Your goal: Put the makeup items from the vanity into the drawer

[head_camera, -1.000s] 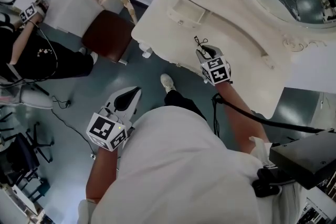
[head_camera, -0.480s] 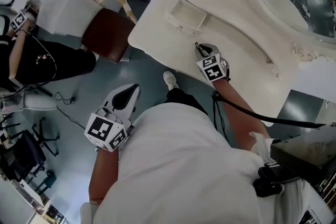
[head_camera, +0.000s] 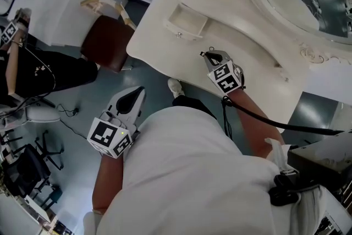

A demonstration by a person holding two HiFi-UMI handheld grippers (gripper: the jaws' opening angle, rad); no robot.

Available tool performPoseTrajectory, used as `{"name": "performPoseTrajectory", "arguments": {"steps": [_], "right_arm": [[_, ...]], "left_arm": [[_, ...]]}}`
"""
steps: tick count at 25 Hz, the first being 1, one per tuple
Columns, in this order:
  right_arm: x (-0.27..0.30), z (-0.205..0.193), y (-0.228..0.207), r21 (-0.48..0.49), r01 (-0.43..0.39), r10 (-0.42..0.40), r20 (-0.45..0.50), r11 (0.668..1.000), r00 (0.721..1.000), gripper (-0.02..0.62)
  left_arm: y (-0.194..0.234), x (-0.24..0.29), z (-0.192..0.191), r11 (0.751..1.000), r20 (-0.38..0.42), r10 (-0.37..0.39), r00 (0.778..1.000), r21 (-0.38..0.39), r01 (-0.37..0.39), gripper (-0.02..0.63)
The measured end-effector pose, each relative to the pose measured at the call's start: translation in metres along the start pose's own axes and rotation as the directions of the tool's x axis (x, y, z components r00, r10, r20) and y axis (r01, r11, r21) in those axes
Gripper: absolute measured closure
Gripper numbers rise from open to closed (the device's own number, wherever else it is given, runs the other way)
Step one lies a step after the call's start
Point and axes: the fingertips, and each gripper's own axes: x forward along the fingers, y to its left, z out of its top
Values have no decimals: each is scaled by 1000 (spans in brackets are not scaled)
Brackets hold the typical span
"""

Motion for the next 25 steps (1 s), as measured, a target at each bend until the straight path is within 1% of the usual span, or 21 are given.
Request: {"name": "performPoseTrajectory", "arguments": {"steps": [4, 8, 11, 14, 18, 25], "right_arm": [[-19, 20, -6, -25, -29, 30, 33, 999, 999, 581], [-30, 54, -12, -44, -53, 57, 93, 998, 994, 581], [-29, 82, -18, -53, -76, 83, 133, 996, 988, 581], [-17, 105, -25, -77, -90, 101, 153, 993, 983, 581], [8, 127, -35, -103, -105, 120, 154, 989, 981, 581], [54, 140, -46, -115, -150, 163, 114, 982, 980, 581]], "left_arm": [[-2, 6, 6, 1000, 8, -7, 1000, 7, 7, 609], [-1, 7, 9, 1000, 23, 4, 1000, 7, -5, 609], [2, 5, 12, 1000, 36, 20, 999, 4, -20, 609], [8, -1, 13, 999, 48, 47, 998, -3, -46, 609], [18, -12, 15, 996, 65, 92, 994, -14, -91, 609], [36, -28, 11, 984, 80, 174, 982, -50, -170, 609]]}}
